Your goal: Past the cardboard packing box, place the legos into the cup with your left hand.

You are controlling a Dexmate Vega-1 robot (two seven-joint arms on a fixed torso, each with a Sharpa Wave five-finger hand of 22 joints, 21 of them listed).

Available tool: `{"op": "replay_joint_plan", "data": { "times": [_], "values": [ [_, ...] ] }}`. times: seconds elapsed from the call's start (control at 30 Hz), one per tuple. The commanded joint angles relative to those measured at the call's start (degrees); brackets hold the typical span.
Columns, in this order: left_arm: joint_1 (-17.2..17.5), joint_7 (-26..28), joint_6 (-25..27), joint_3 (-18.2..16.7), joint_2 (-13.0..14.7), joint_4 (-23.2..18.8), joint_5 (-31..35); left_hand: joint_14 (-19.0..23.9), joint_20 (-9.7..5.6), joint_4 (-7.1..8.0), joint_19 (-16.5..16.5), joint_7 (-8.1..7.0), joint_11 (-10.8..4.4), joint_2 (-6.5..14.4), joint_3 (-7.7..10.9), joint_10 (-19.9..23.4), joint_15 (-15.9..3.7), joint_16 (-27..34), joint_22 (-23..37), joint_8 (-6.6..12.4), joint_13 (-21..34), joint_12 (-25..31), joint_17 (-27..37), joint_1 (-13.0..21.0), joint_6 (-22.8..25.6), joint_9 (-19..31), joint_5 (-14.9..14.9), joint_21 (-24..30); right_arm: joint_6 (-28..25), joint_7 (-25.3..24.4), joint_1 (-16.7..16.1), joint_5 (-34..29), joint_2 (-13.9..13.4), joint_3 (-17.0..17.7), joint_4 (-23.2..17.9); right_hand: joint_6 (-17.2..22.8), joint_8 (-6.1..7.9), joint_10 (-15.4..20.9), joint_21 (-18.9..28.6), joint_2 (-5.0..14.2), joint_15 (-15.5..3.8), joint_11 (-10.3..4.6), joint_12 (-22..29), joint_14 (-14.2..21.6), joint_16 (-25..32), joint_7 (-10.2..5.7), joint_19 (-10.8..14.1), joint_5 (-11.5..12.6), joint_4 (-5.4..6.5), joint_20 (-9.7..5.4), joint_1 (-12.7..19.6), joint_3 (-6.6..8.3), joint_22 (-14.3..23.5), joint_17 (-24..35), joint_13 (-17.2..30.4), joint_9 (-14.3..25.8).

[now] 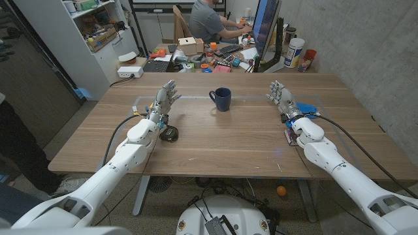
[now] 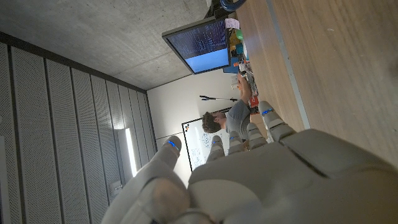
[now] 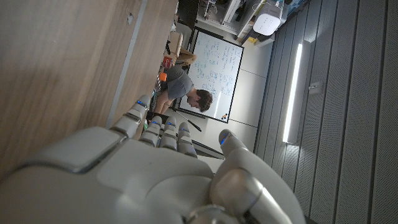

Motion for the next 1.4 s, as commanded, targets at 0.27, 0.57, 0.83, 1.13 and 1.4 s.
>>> {"op": "replay_joint_plan", "data": {
  "times": [0.27, 0.57, 0.83, 1.13, 1.4],
  "values": [
    [3.8, 15.8, 4.4, -0.1, 5.0, -10.1, 13.2, 1.7, 2.89, -4.38, 1.7, -5.36, -1.24, -0.3, 1.39, 1.8, 0.54, 0.5, 0.2, 1.10, 0.2, 1.1, -0.1, 3.6, 2.9, 0.4, 0.1, -0.2, 0.3, 0.6, -0.6, 0.4, -0.4, 0.2, -0.6, 0.5, 0.33, 0.4, 0.3, 0.01, 0.36, 0.01, 0.4, -0.1, 0.3, -0.10, 0.4, 0.3, -0.06, -0.01, 0.5, 0.48, 0.2, 0.3, 0.1, 0.2],
    [4.3, 21.4, 8.3, -1.1, 7.5, -13.6, 18.8, 2.7, 3.36, -7.75, 2.2, -7.64, -1.87, -1.5, 1.80, 2.3, 0.20, 0.6, 0.2, 1.05, 0.3, 1.2, 0.0, 6.2, 3.3, 0.4, 0.0, -0.7, 0.3, 0.5, -0.7, 0.2, -0.4, 0.1, -0.8, 0.5, 0.34, 0.4, 0.4, -0.04, 0.39, 0.06, 0.4, -0.1, 0.3, -0.04, 0.4, 0.3, -0.09, 0.06, 0.5, 0.46, 0.2, 0.3, 0.1, 0.2],
    [3.0, 22.6, 8.7, -1.8, 9.7, -13.1, 22.7, 5.2, 4.57, -11.25, 3.2, -7.76, -2.22, -1.2, 2.51, 5.3, -0.32, 1.0, 0.3, 2.02, 0.7, 2.2, 0.2, 9.2, 7.5, 0.7, 0.3, -1.4, -0.2, -0.3, -1.6, 0.2, -0.9, 0.3, -2.3, 0.4, 0.34, 0.4, 0.4, -0.16, 0.41, 0.07, 0.4, -0.1, 0.3, -0.01, 0.5, 0.3, -0.16, 0.05, 0.5, 0.41, 0.2, 0.3, 0.1, 0.2],
    [0.9, 20.0, 11.8, -2.1, 16.4, -14.7, 28.6, 5.9, 4.69, -13.34, 3.5, -7.78, -2.96, -1.0, 2.94, 6.4, -0.90, 1.0, 0.3, 2.88, 0.9, 2.6, 0.2, 11.2, 11.0, 1.0, 0.6, -2.0, -0.4, -1.1, -2.3, 0.1, -1.2, 0.5, -3.4, 0.4, 0.35, 0.5, 0.4, -0.18, 0.36, 0.13, 0.5, -0.1, 0.3, 0.00, 0.5, 0.3, -0.11, 0.00, 0.4, 0.35, 0.2, 0.3, 0.1, 0.2],
    [-1.1, 14.6, 15.5, -1.8, 22.4, -16.2, 31.8, 6.2, 4.63, -14.92, 4.3, -7.94, -2.93, -1.3, 3.32, 5.4, -1.03, 0.9, 0.3, 2.00, 1.0, 2.1, 0.2, 13.3, 9.5, 1.0, 0.8, -2.3, -0.8, -1.6, -2.6, 0.0, -1.3, 0.4, -4.1, 0.4, 0.36, 0.4, 0.4, -0.19, 0.40, 0.09, 0.4, -0.1, 0.3, 0.04, 0.5, 0.3, -0.10, -0.03, 0.3, 0.34, 0.2, 0.3, 0.1, 0.2]
  ]
}}
